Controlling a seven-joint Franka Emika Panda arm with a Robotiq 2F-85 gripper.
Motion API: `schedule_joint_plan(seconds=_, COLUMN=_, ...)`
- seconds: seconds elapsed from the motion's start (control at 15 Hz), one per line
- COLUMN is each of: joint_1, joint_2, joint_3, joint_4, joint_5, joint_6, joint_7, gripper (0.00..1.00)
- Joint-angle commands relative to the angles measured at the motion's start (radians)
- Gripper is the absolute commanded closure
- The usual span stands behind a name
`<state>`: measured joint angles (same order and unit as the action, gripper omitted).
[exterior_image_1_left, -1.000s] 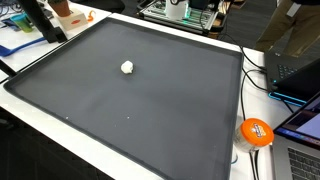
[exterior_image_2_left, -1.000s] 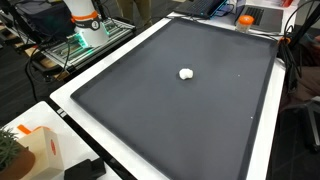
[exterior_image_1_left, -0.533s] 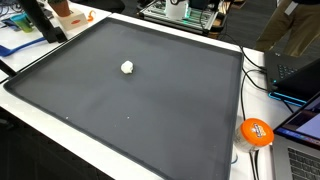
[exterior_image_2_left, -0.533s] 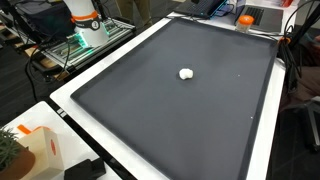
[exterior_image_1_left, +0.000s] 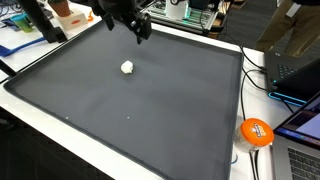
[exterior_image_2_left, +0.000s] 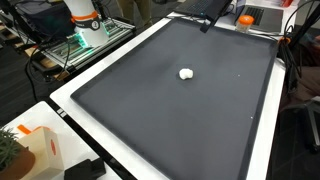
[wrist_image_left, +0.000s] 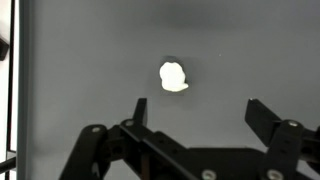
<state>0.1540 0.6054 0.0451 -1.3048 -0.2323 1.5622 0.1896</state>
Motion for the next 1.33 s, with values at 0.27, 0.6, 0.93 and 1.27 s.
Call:
schedule_joint_plan(seconds=0.27, joint_1=0.021, joint_2=0.200, joint_3=-0.038, joint_4=0.221, joint_5=0.000, joint_6=-0.134, joint_7=-0.035, gripper=0.00)
schedule_joint_plan(seconds=0.6, joint_1=0.009, joint_2=0.278, joint_3=-0.039, joint_4=0.330, joint_5=0.017, joint_6=-0.167, joint_7=-0.053, gripper=0.00)
schedule_joint_plan(seconds=0.93, joint_1=-0.024, joint_2=0.377, joint_3=-0.045, joint_4=0.394, joint_5=0.046, joint_6=-0.242, joint_7=-0.085, gripper=0.00)
schedule_joint_plan(seconds=1.27, joint_1=-0.102, joint_2=0.455, joint_3=-0.029, joint_4=0.465, joint_5=0.176, joint_6=-0.228, joint_7=-0.112, gripper=0.00)
